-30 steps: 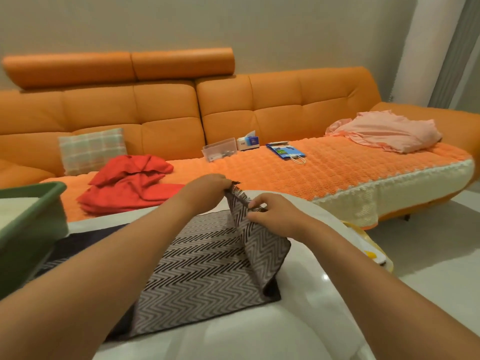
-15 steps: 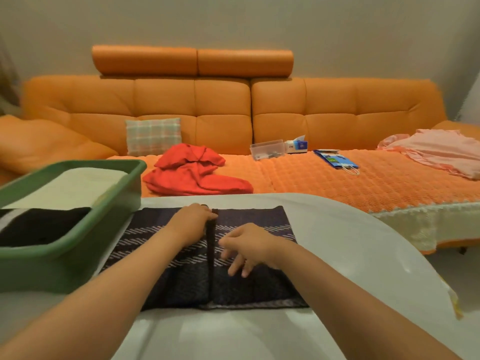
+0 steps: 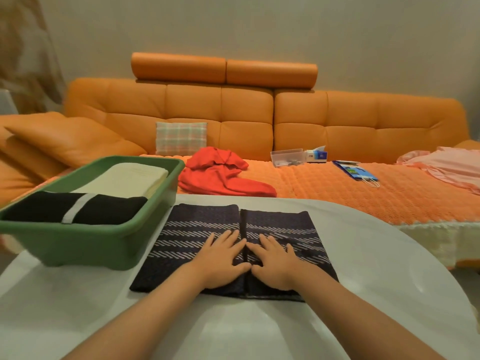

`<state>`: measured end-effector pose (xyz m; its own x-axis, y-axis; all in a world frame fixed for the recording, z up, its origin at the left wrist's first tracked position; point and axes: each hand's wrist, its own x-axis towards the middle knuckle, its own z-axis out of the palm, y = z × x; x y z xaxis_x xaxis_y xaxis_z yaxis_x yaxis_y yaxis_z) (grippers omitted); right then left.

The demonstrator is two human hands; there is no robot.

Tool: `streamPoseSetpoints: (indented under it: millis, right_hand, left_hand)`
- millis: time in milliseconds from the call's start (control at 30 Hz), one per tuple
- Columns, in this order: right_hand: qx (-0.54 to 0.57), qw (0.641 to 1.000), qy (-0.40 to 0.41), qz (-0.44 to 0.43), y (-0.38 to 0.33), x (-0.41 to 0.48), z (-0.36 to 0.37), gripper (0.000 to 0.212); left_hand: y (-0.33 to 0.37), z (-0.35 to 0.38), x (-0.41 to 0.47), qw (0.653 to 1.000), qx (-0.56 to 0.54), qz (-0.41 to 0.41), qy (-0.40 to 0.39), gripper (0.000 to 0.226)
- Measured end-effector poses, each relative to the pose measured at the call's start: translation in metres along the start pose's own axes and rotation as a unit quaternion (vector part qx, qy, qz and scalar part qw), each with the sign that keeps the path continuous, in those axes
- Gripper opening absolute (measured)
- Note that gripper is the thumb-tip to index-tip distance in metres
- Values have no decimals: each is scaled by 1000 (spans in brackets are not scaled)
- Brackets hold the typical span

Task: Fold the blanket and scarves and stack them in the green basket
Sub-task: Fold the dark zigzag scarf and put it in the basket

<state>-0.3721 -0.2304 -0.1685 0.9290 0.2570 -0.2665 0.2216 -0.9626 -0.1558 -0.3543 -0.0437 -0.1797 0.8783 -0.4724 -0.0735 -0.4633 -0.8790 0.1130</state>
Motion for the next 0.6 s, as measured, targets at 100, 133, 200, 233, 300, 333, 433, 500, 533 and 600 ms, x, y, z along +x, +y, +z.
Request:
streamPoseSetpoints:
  millis: [100, 133, 200, 233, 300, 333, 433, 500, 533, 600]
  right_hand:
    - [36, 999, 28, -12, 0, -10, 2, 65]
    - [47, 997, 55, -15, 2, -13, 1, 65]
    - [60, 992, 114, 9, 6, -18, 0, 61]
    - [59, 989, 131, 35, 10, -20, 0, 59]
    - [39, 989, 113, 82, 18, -24, 4, 61]
    - [23, 991, 89, 95, 23, -26, 8, 63]
    - [5, 994, 56, 93, 45, -36, 14, 67]
    - [0, 995, 59, 85, 63, -42, 13, 66]
    - [-6, 994, 61, 86, 72, -45, 11, 66]
    - [-11, 994, 66, 90, 89, -52, 8, 68]
  left_hand:
    - [0, 3, -9, 1000, -18, 15, 5, 76]
    - [0, 3, -12, 999, -29, 19, 20, 76]
    - [1, 4, -16, 996, -36, 42, 63, 74]
    - [3, 4, -17, 994, -31, 61, 80, 72]
    - [10, 5, -16, 994, -20, 88, 65, 70]
    - [13, 5, -15, 995, -11, 93, 39, 70]
    - [24, 7, -10, 996, 12, 91, -5, 71]
    - [33, 7, -7, 995, 15, 91, -23, 72]
    - [36, 5, -6, 995, 7, 90, -32, 72]
    - [45, -2, -2, 996, -37, 80, -32, 67]
